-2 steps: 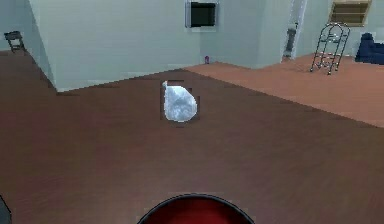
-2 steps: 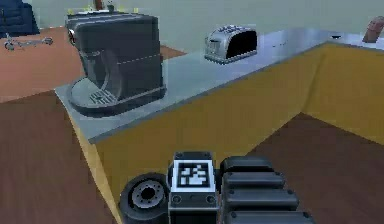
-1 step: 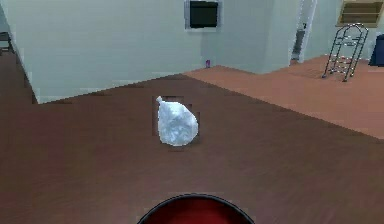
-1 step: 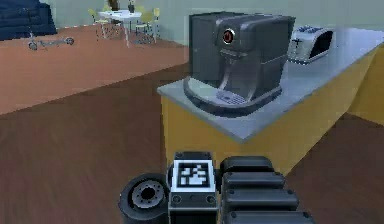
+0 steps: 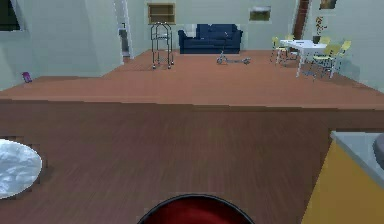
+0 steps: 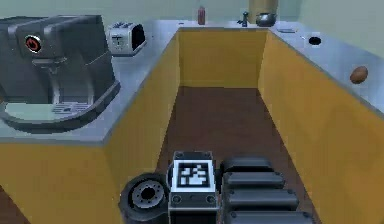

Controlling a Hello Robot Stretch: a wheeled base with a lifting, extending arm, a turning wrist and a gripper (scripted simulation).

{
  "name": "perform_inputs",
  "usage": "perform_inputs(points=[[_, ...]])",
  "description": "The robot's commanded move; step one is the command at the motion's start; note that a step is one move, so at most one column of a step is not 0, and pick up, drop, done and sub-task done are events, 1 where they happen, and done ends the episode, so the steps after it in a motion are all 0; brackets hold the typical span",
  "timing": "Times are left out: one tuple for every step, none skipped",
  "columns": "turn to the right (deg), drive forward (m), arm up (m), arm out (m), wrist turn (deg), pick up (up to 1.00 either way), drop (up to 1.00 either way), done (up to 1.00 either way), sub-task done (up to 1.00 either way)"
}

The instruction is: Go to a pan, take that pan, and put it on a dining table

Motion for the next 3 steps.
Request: perform_inputs(points=[[6.0,0.00,0.00,0.00,0.0,0.00,0.00,0.00,0.00],[0.0,1.00,0.00,0.00,0.0,0.00,0.00,0.00,0.00],[9.0,0.00,0.00,0.00,0.0,0.00,0.00,0.00,0.00]])
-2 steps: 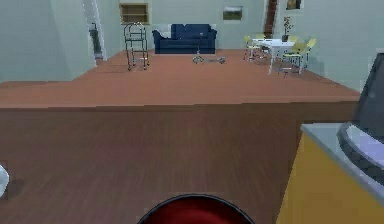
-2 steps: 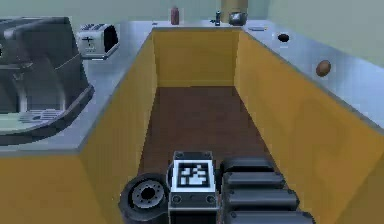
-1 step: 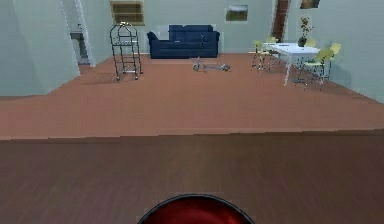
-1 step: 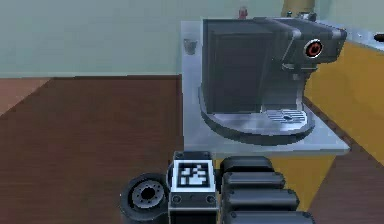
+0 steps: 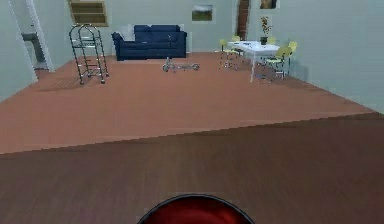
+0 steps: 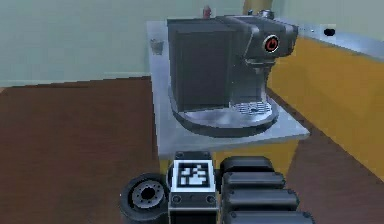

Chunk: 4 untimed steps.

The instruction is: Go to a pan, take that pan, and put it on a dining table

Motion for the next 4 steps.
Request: perform_inputs(points=[[0.0,0.10,0.00,0.00,0.0,0.00,0.00,0.00,0.00],[6.0,0.00,0.00,0.00,0.0,0.00,0.00,0.00,0.00],[0.0,1.00,0.00,0.00,0.0,0.00,0.00,0.00,0.00],[0.0,1.00,0.00,0.00,0.0,0.00,0.00,0.00,0.00]])
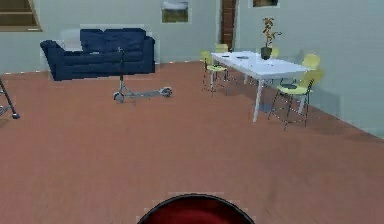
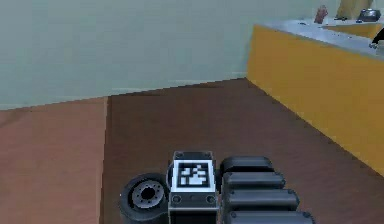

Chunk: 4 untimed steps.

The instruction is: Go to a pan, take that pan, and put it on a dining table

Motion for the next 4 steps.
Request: perform_inputs(points=[[0.0,1.00,0.00,0.00,0.0,0.00,0.00,0.00,0.00],[0.0,1.00,0.00,0.00,0.0,0.00,0.00,0.00,0.00],[3.0,0.00,0.00,0.00,0.0,0.00,0.00,0.00,0.00],[0.0,1.00,0.00,0.00,0.0,0.00,0.00,0.00,0.00]])
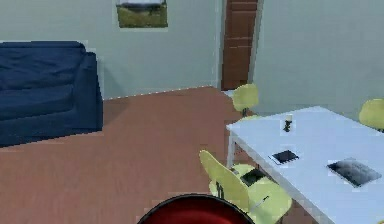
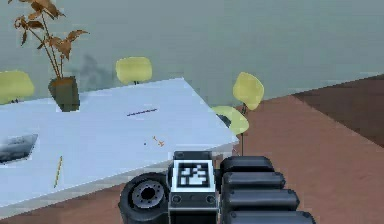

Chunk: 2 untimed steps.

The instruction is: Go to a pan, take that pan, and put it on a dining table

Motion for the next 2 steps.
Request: perform_inputs(points=[[15.0,0.00,0.00,0.00,0.0,0.00,0.00,0.00,0.00],[0.0,0.10,0.00,0.00,0.0,0.00,0.00,0.00,0.00]])
